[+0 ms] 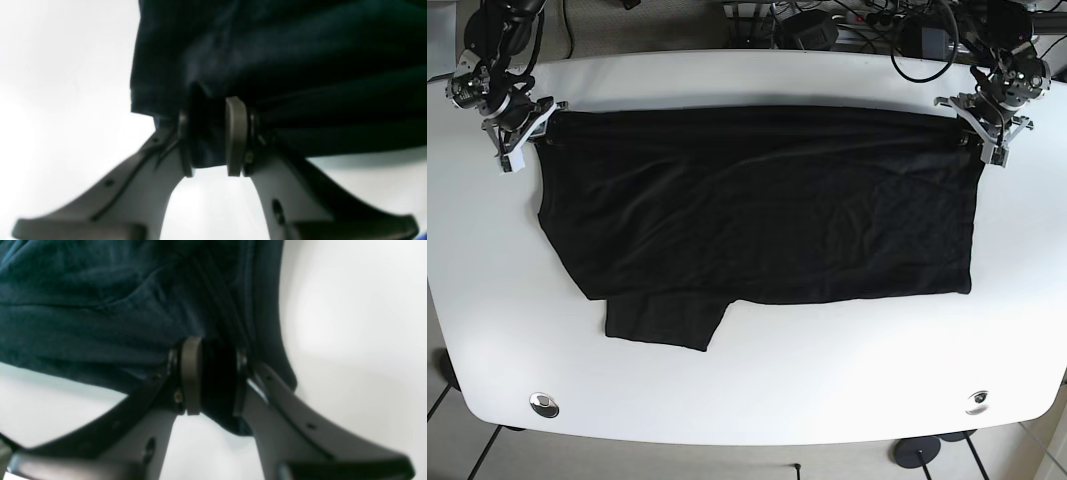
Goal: Fold the T-shirt properly
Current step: 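Lay the shirt down and drag its edge with both grippers to straighten, then release and regrasp the shirt's opposite edge with both grippers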
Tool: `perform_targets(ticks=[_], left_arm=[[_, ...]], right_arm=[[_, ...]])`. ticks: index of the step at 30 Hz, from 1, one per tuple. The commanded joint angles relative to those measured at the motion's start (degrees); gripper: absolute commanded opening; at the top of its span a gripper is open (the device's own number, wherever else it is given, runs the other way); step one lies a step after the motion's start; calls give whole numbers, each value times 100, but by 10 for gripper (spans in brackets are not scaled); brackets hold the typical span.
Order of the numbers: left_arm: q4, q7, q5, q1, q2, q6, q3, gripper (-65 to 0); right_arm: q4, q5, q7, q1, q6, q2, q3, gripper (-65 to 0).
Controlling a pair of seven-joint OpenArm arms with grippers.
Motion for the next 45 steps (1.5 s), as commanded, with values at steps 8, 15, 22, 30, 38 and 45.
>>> perform_targets(ticks=[8,15,22,30,38,45], left_arm=[[1263,814,195,417,435,-124,-647,-529],[1667,1420,213,-444,462,-124,-656,-396],[1245,1411,213,-1016,470,-124,-647,-356],[1192,1411,213,-1139,462,-124,-612,-357],[1184,1411,213,-1139,453,-124,-639,-357],[1175,1411,213,-1341,453,-124,-647,-357]], right_arm=[[1549,-188,-279,-555,-53,43,210,-450],[1655,-197,-279,-177,-53,-115,-124,-133],[670,-232,-244,1124,-53,-273,-327,-133],[-1554,-1489,820,3339,-53,-106,-1083,-133],[-4499,-2237,2807,4798,-53,-115,-1592,-133],[-4912,-2201,3194,4781,-53,-379,-2111,-133]])
